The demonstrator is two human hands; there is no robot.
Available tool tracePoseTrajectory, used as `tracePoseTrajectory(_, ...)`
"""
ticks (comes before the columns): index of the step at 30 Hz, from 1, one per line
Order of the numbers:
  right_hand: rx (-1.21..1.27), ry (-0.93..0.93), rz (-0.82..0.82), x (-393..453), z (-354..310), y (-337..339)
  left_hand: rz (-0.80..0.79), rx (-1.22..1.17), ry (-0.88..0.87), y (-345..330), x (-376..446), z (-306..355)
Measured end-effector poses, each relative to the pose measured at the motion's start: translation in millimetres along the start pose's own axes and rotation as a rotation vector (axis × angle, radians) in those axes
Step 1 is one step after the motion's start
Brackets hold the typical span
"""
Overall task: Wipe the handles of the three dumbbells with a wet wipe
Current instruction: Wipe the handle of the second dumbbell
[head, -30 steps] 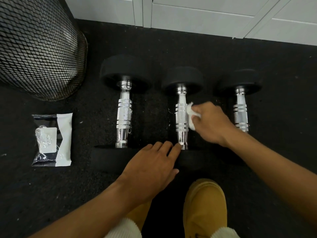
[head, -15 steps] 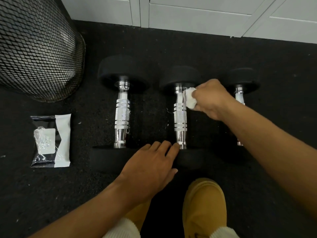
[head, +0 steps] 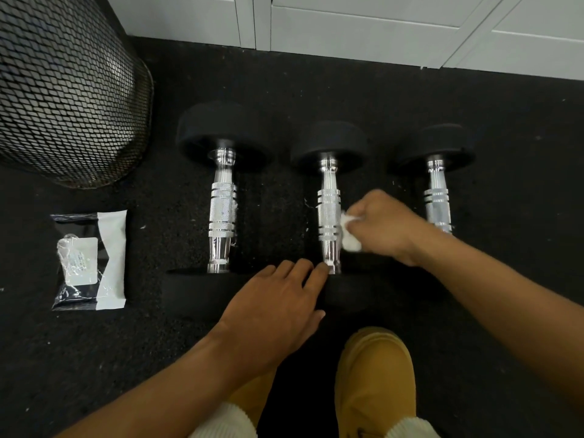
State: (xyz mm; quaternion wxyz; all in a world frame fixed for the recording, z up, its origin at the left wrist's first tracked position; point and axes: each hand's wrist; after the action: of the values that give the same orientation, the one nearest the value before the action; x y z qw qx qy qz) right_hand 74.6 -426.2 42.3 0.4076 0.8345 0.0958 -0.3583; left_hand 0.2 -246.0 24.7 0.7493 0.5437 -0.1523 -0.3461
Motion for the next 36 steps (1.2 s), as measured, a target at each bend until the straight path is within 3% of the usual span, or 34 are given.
tracePoseTrajectory(6,0.418,-0.124,0.252,51.6,-20.3,12.4,-0.014,0.008,0.0,-0.8,0.5,-0.4)
tracePoseTrajectory(9,0.158,-0.025,0.336,30.4,-19.2,1.3,-0.018,0.01,-0.001,-0.5,0.8,-0.1)
tracePoseTrajectory(14,-0.186,-0.011,-0.013,-21.5,-3.7,-9.4,-0.012,0.016,0.0,0.4,0.5,-0.3)
tracePoseTrajectory(17,-0.239,-0.024,-0.142,-26.1,-0.1,-9.4,-0.02,0.02,0.005,0.0,0.2,0.1)
tracePoseTrajectory(19,-0.146,-0.035,-0.106,-15.5,-2.1,-4.7,-0.028,0.018,0.005,-0.3,0.2,0.2)
tracePoseTrajectory(23,0.281,-0.098,0.173,31.8,-11.6,11.3,-0.032,0.019,0.009,0.2,0.0,-0.1)
tracePoseTrajectory(26,0.495,-0.133,0.233,49.8,-19.2,15.0,-0.041,0.019,0.004,0.6,0.1,-0.1)
tracePoseTrajectory(29,0.184,-0.01,0.324,26.9,-17.4,4.8,-0.047,0.019,0.013,0.8,0.2,-0.2)
tracePoseTrajectory(34,-0.2,0.025,-0.037,-26.1,2.6,-9.8,-0.039,0.017,0.012,0.6,0.7,0.0)
tracePoseTrajectory(36,-0.222,0.006,-0.108,-30.8,6.3,-9.8,-0.042,0.015,0.012,0.9,0.3,0.5)
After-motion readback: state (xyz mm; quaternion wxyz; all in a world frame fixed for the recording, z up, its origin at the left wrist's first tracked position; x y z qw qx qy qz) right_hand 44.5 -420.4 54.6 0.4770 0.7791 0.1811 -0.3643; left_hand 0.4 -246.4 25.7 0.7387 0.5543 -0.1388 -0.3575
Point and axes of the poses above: each hand's wrist, its own x-axis towards the middle knuckle, its own y-axis out of the back of the hand, z = x × y, and after that the axes turned 3 degrees about z, right-handed
